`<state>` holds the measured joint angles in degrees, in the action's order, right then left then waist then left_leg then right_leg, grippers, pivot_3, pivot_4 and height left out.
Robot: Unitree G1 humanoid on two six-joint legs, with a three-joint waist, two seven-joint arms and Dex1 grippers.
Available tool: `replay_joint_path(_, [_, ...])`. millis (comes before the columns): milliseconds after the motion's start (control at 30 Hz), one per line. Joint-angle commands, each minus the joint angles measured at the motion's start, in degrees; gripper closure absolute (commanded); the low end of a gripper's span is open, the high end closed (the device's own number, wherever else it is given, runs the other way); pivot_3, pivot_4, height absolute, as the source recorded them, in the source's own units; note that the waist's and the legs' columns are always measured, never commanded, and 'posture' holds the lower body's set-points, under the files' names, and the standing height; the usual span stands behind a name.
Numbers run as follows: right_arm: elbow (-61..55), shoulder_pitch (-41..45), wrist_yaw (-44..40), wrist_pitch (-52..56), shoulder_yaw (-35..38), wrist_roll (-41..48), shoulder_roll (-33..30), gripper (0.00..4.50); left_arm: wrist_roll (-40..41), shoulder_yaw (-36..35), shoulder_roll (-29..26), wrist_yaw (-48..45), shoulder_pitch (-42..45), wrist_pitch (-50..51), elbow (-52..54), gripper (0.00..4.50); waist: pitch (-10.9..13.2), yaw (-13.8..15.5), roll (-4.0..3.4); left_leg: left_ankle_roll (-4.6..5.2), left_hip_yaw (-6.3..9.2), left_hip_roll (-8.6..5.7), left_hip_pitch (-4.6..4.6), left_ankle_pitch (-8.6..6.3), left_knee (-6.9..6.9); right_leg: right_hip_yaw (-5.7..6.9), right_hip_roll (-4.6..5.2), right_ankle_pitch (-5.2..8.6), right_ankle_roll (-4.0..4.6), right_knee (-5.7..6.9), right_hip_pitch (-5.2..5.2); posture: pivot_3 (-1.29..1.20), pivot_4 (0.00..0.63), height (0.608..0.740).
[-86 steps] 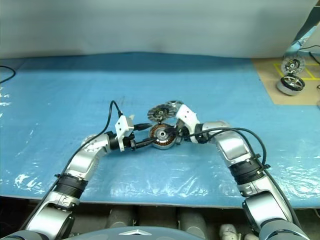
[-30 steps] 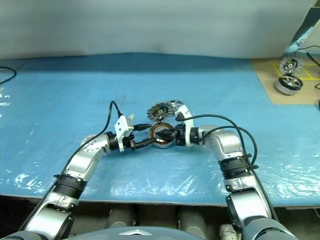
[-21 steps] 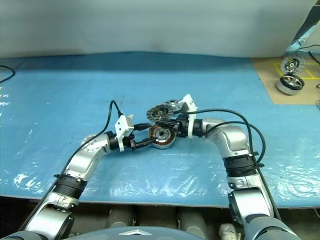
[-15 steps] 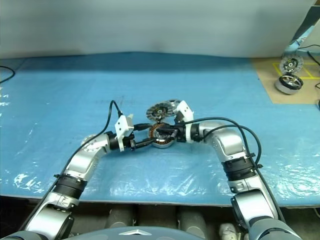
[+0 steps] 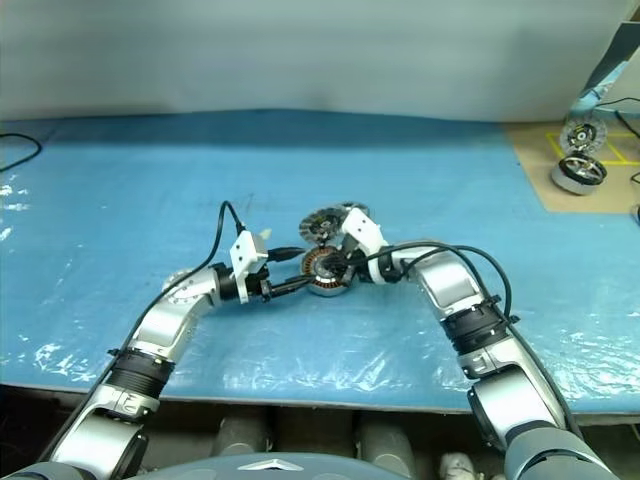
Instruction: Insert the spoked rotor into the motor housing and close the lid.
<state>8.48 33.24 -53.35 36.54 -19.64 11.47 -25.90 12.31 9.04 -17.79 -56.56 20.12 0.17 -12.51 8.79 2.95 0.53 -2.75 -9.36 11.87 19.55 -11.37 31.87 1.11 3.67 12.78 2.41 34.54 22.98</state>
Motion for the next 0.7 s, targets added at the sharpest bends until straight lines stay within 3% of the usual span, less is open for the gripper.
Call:
replay_joint_path(33, [9.66,-2.36,4.90,10.01,-3.08,-4.69,-0.03,4.45,0.68,-0.22,0.04,0.30,0.53,-0.14,2.08,1.48,-0.03,0.03,0.03,0.00,0.00,-0.03,-0.13,0.00,-0.06,-0.01,0.07,0.02,-0.04,0.00,-0.08,0.00,0.150,0.740])
replay_joint_path(167, [12.65,-2.27,6.05,14.28,-0.38,-2.87,1.45,4.45,0.67,-0.20,0.19,0.41,0.69,-0.01,2.19,1.48,-0.29,0.16,0.26,0.01,0.00,-0.15,-0.59,-0.01,-0.34,-0.02,0.31,0.10,-0.15,-0.04,-0.44,0.00,0.150,0.740])
replay_joint_path(433, [10.50,-4.95,4.96,13.14,-4.31,-5.17,-0.97,4.45,0.82,-0.19,0.27,0.42,0.63,-0.13,2.26,1.48,-0.72,1.06,0.35,0.03,0.45,-0.40,-1.27,-0.01,-1.06,0.11,0.61,0.19,-0.30,-1.24,-1.13,0.00,0.150,0.740])
replay_joint_path(700, [11.68,-8.20,2.36,9.07,1.73,-1.12,-2.03,4.45,0.87,-0.37,0.13,0.45,0.56,-0.30,2.30,1.48,-1.37,1.31,0.70,0.04,0.58,-0.46,-1.42,-0.02,-1.26,0.14,0.61,0.29,-0.47,-1.70,-1.37,0.00,0.150,0.740])
